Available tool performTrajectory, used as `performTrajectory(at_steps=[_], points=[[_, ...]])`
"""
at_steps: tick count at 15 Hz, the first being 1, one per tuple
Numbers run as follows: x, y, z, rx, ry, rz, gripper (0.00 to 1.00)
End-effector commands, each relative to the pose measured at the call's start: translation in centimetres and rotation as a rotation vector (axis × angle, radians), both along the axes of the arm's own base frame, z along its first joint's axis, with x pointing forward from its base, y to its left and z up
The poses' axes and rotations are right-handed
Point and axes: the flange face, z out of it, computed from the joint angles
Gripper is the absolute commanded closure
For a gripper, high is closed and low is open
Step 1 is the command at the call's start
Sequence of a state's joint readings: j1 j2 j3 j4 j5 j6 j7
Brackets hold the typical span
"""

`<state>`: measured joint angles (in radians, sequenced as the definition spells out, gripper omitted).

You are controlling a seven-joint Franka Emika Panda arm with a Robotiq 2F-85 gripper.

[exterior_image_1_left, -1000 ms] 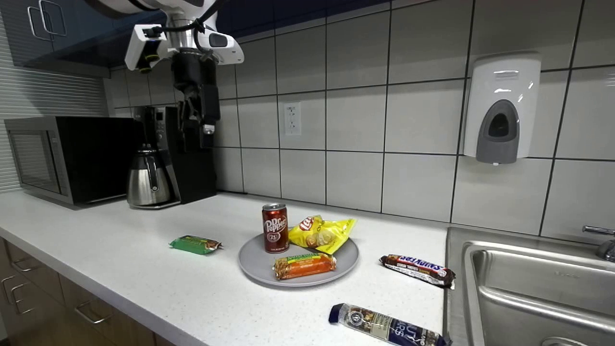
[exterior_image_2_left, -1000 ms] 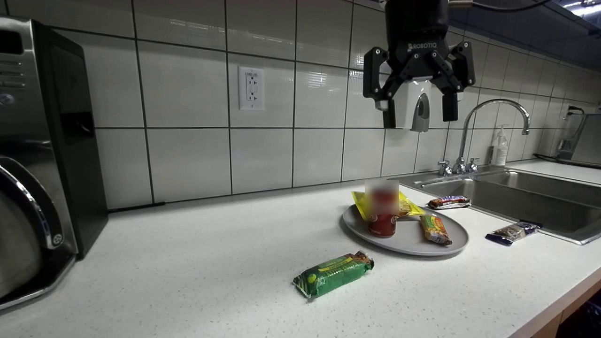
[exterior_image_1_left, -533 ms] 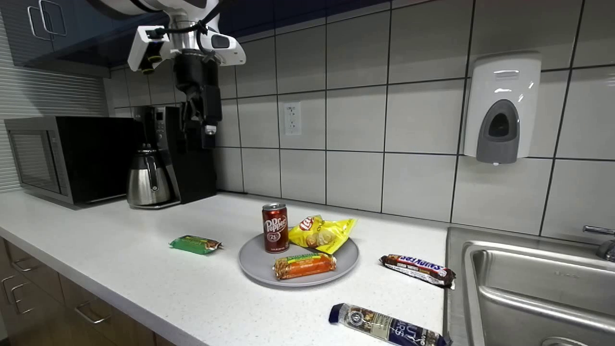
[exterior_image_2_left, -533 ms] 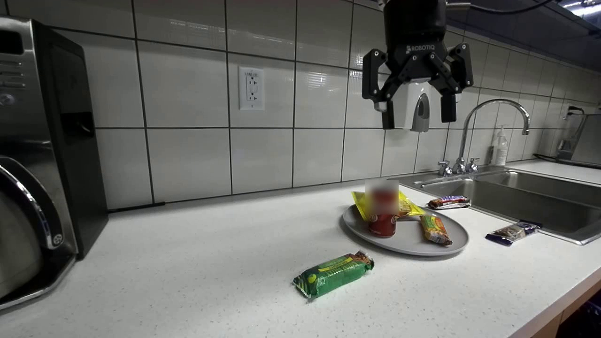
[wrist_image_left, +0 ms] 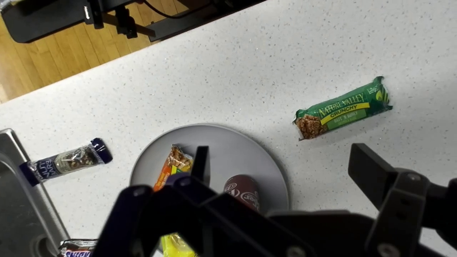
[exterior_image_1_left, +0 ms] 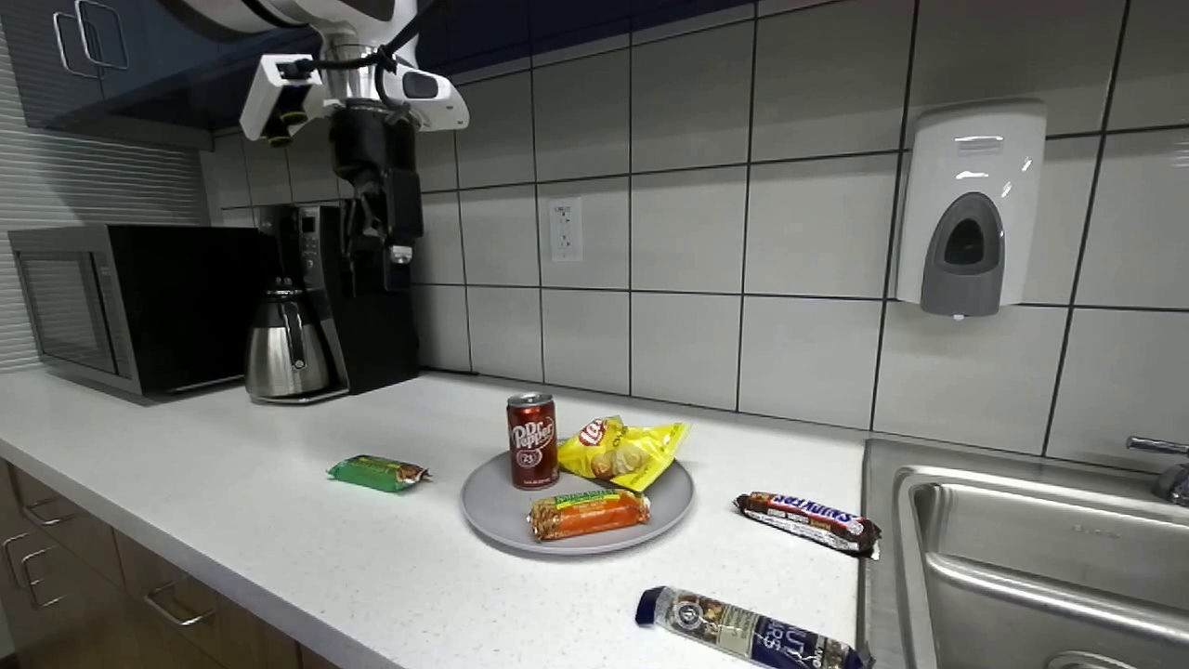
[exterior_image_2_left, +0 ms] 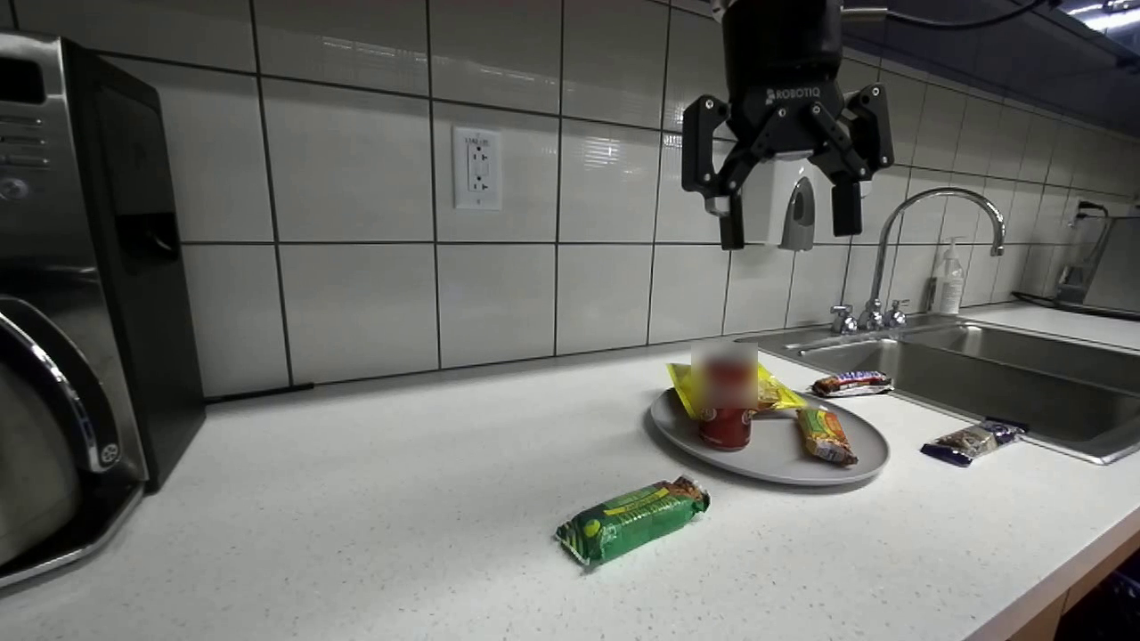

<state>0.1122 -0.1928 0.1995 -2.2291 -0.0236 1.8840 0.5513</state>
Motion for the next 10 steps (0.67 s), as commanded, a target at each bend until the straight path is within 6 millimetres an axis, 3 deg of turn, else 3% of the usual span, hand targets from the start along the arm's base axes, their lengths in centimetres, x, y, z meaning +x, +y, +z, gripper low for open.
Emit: performTrajectory(at_steps=[1,5,10], points=[[-0.2,1.0,0.2,0.026,-0.009,0.02,0.0],[0.1,0.6,-0.2,0.036,-0.021,-0.006,0.0],[1.6,-1.5,-1.7,0.042,-0.024,-0.045,0.0]])
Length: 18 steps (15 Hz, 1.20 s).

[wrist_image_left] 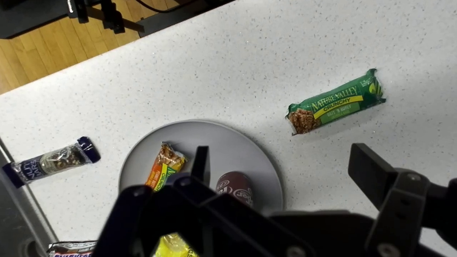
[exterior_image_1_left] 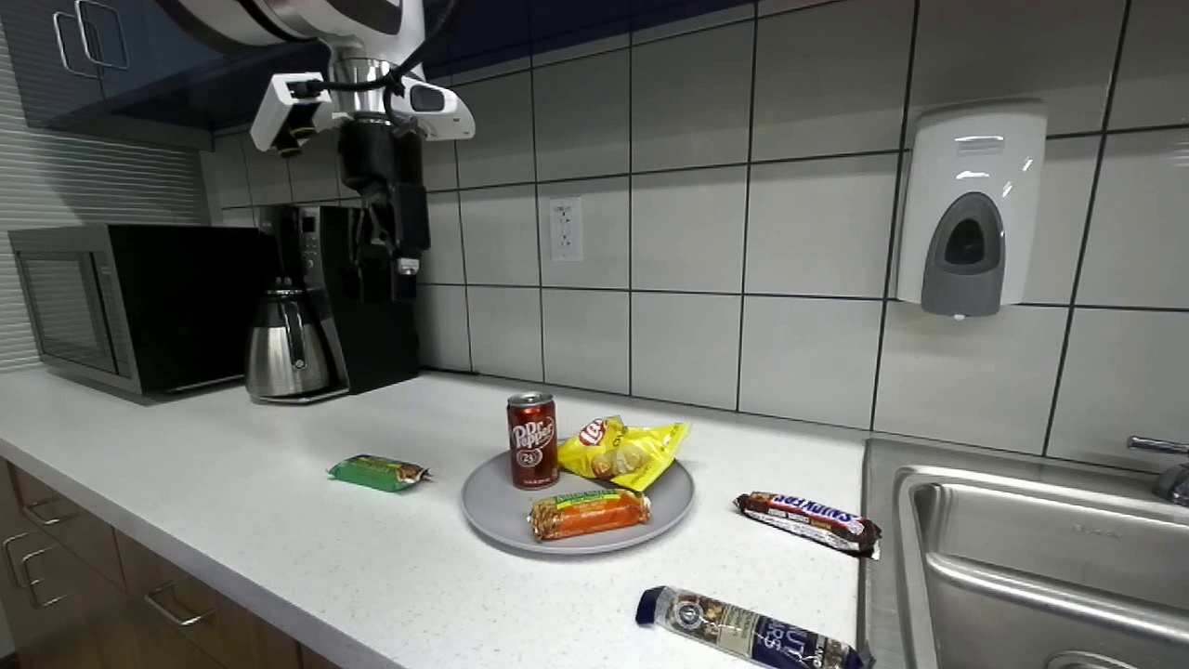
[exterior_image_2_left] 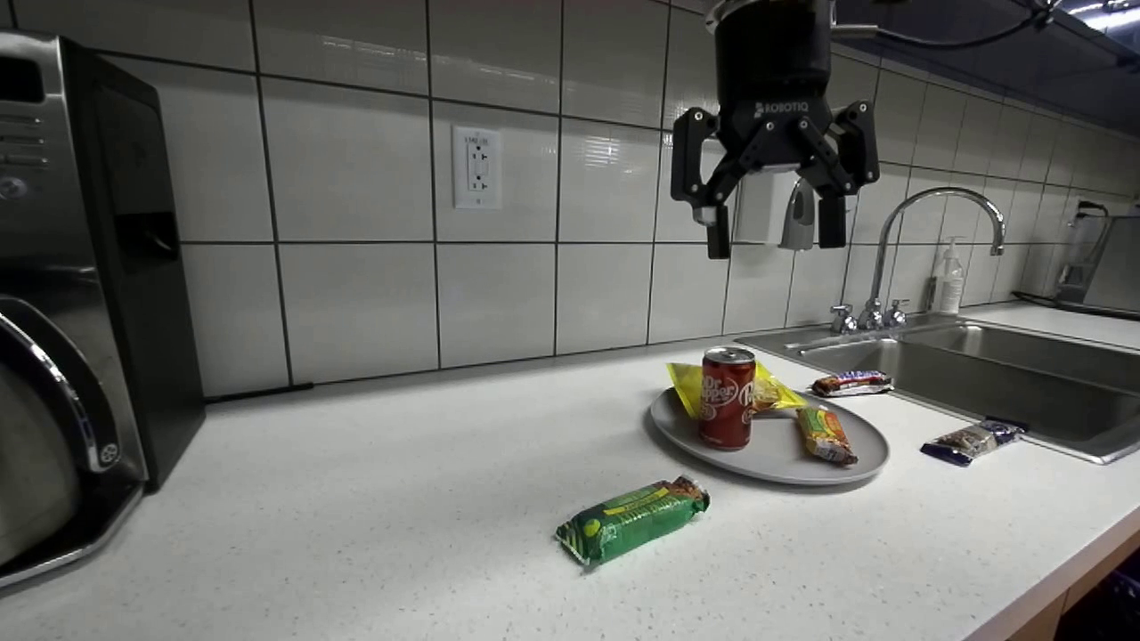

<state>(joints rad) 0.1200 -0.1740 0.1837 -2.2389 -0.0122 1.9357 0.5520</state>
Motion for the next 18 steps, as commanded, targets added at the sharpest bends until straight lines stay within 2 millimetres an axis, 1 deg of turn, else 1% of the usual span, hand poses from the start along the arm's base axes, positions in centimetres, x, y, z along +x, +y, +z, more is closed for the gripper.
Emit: performTrajectory(at_steps=[1,6,12,18], points=[[1.4,-1.8,-1.1,0.022,-0.004,-0.038,0.0],[3.7,-4.3,-3.3,0.045,-0.009,-0.045,0.0],[6.2,-5.8,-5.4,0.084,-0.022,-0.017,0.0],[7.7,-7.3,-6.9,0.101,0.001,0.029,0.0]])
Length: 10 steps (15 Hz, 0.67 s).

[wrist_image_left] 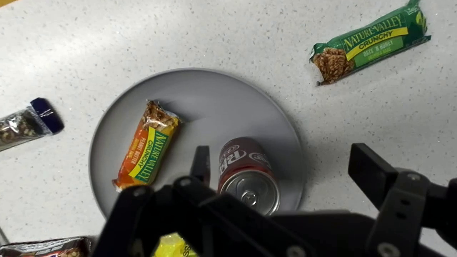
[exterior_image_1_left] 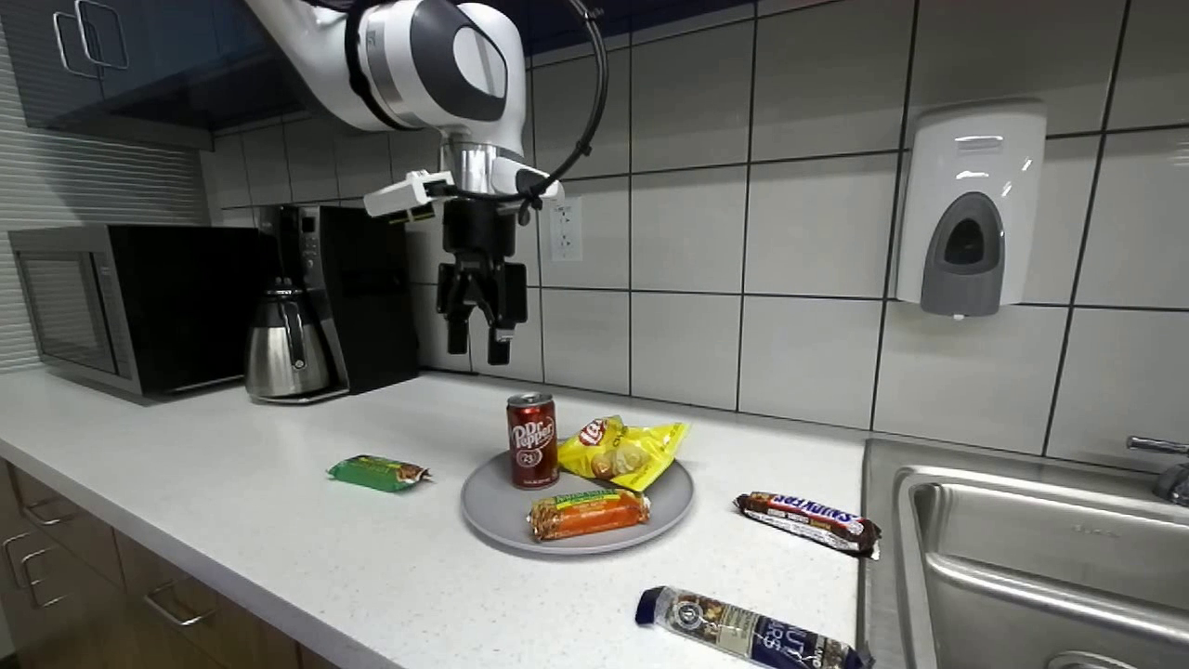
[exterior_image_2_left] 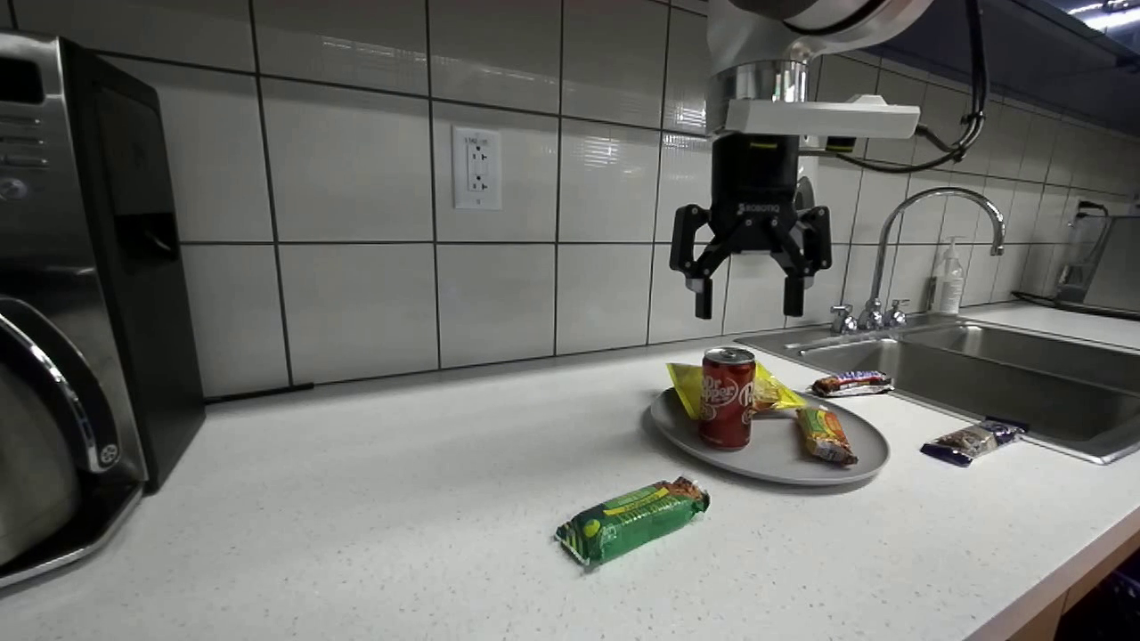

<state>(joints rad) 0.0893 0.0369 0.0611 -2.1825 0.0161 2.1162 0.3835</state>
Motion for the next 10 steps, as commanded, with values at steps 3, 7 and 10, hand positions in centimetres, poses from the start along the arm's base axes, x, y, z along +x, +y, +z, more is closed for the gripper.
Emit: performTrajectory(at_steps=[3,7,10], points=[[1.7,-1.7,-1.2,0.01,0.031,0.051,0.0],[2.1,-2.2,-2.8,0.002,0.054,0.08,0.0],[2.4,-2.2,-3.6,0.004,0.068,0.1,0.0]])
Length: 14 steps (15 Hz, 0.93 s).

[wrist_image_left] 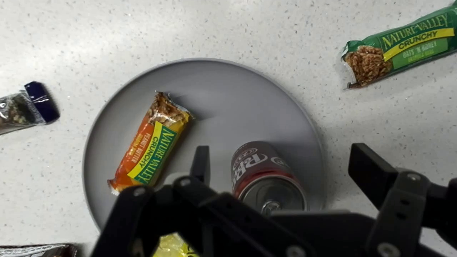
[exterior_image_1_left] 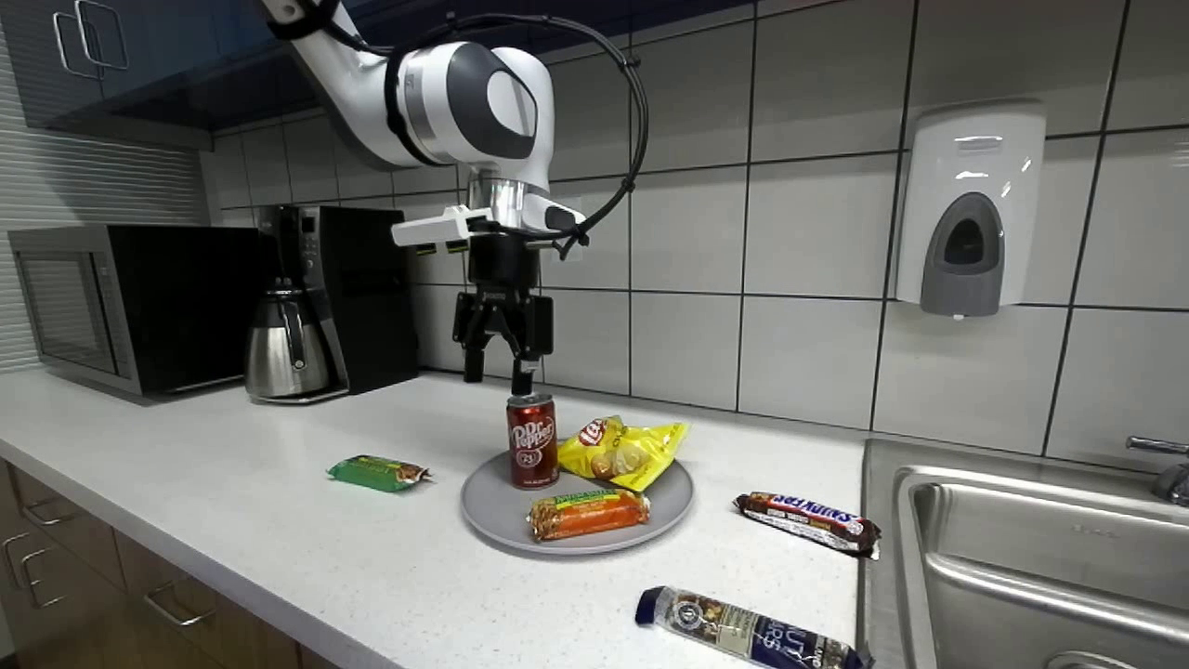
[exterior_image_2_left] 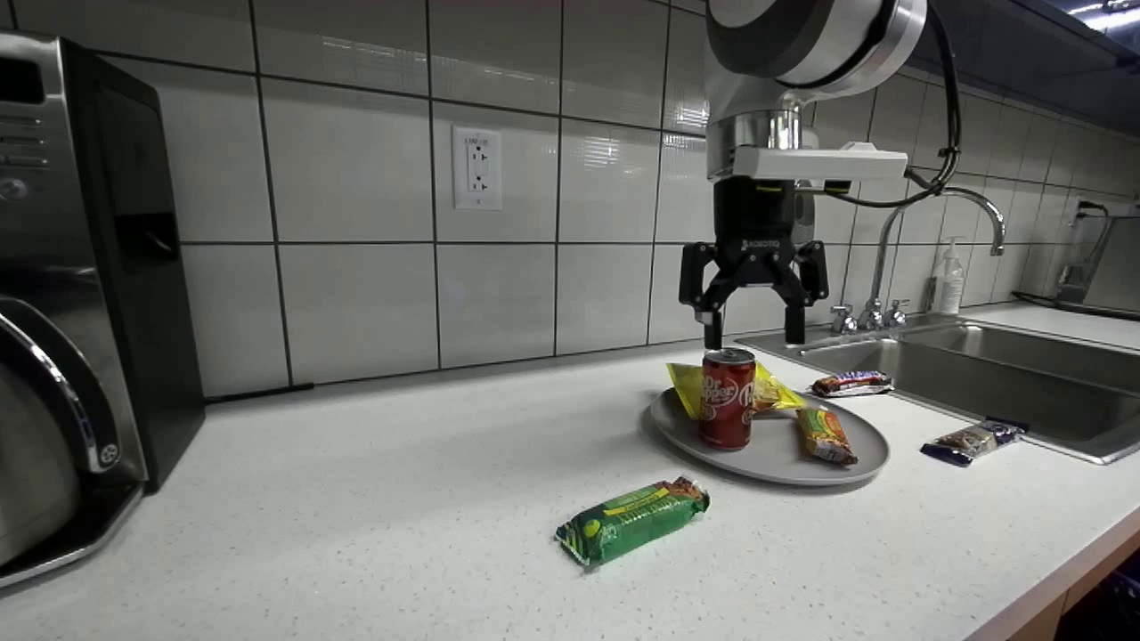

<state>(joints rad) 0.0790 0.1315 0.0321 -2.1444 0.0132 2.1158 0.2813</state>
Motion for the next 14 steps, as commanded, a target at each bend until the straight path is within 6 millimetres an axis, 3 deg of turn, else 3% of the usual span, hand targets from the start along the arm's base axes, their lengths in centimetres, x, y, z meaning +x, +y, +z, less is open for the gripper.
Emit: performTrajectory(at_steps=[1,14], points=[[1.0,-0.2,-0.5,0.0,0.017,0.044,0.0],[3.3,-1.3,-3.0,-0.002,0.034,0.04,0.0]])
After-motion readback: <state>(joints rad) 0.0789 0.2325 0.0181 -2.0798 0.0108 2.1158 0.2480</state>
